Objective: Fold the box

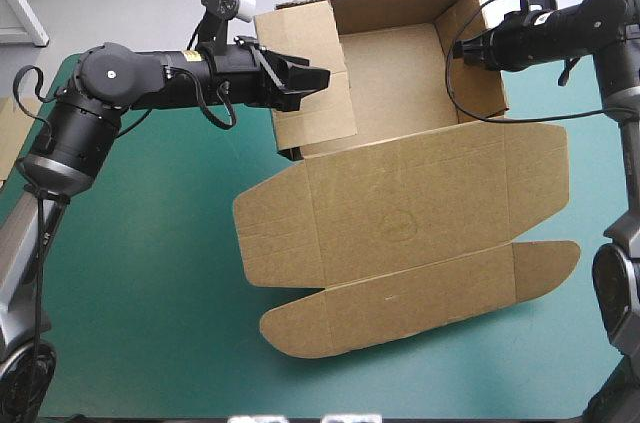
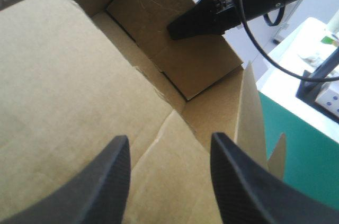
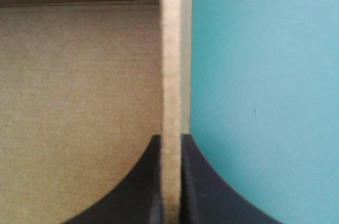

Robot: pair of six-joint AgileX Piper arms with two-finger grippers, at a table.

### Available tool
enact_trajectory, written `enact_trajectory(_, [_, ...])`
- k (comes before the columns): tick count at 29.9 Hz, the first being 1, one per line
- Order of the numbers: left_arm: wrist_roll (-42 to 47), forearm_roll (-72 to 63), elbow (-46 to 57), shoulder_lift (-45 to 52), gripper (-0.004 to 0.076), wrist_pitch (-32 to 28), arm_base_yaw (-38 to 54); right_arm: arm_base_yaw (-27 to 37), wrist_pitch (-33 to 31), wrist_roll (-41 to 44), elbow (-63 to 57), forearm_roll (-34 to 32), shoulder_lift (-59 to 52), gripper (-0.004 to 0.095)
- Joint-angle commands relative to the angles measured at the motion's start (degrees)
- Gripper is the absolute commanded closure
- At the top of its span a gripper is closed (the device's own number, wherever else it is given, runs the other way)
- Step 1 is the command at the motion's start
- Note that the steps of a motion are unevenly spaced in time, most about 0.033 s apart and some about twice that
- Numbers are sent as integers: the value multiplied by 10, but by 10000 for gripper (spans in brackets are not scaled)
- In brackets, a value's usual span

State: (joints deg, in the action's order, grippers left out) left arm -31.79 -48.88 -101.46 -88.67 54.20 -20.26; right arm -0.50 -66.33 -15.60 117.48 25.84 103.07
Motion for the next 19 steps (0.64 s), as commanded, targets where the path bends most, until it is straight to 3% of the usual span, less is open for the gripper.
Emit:
enact_trajectory(1, [18,24,-46,34,380,-14,-6,-2,28,9,19,34,-30,923])
enact_trajectory(8, [30,116,-75,83,410,-12,-6,-2,28,10,19,26,-30,923])
enact_trajectory(13, [92,230,-75,115,410,-22,6,-2,27,10,19,23,-30,923])
enact_trajectory(19, [106,237,-63,119,410,1,41,-2,26,10,19,22,-30,923])
